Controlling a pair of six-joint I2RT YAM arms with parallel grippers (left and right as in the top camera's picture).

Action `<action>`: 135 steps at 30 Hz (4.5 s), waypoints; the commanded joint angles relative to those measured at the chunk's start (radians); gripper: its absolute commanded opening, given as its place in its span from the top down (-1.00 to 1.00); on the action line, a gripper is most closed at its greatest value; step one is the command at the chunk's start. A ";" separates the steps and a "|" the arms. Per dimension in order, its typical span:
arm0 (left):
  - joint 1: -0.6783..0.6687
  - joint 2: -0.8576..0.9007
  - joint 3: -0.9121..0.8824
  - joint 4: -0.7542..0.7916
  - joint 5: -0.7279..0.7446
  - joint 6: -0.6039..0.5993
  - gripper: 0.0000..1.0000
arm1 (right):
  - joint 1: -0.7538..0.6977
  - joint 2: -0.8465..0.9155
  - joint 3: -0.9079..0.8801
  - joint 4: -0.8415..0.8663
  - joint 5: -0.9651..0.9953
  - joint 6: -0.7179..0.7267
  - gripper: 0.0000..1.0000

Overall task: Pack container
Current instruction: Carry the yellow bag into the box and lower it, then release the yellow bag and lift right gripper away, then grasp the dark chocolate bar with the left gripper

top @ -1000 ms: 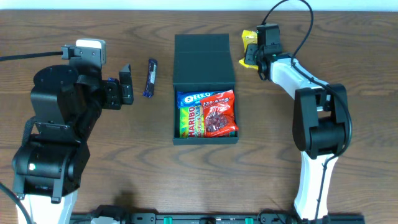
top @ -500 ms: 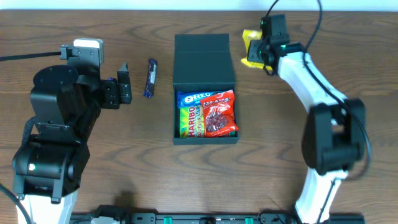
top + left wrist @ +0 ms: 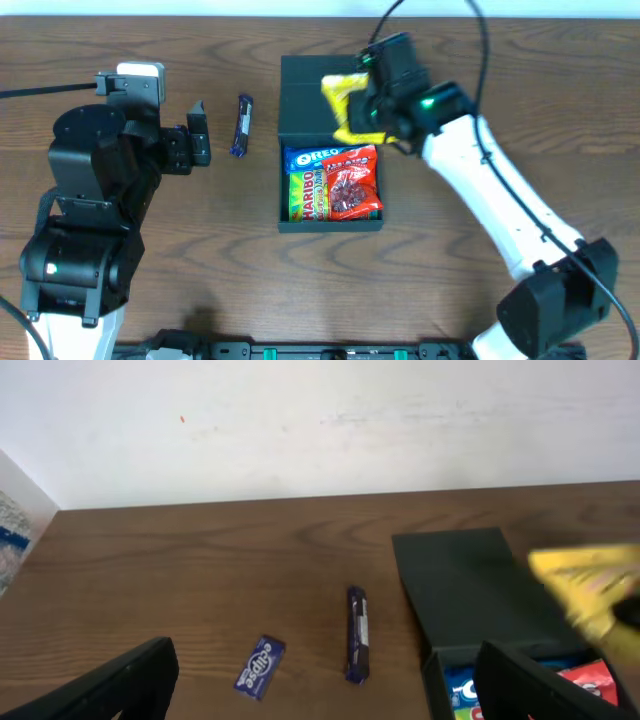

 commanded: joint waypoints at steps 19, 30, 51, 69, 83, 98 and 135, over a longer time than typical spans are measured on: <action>0.003 -0.010 0.010 0.006 -0.007 0.023 -0.91 | 0.291 -0.007 -0.348 0.312 0.256 0.352 0.53; 0.003 -0.009 0.010 0.004 -0.007 0.023 -0.90 | 0.278 -0.055 -0.341 0.407 0.278 0.250 -0.25; 0.003 -0.009 0.010 -0.004 -0.007 0.023 -0.91 | 0.275 0.156 -0.342 0.379 0.177 0.154 0.97; 0.003 0.101 0.009 -0.066 -0.007 0.146 -0.90 | 0.180 -0.135 -0.272 0.460 0.180 -0.011 0.37; 0.003 0.553 0.009 0.092 -0.003 0.145 -0.90 | -0.112 -0.196 -0.272 0.487 0.180 -0.081 -0.59; 0.003 0.943 0.009 0.301 0.057 0.138 -0.95 | -0.204 -0.196 -0.272 0.537 0.176 -0.115 -0.81; 0.003 1.073 0.017 0.283 0.082 0.028 0.84 | -0.256 -0.196 -0.272 0.560 0.211 -0.115 -0.91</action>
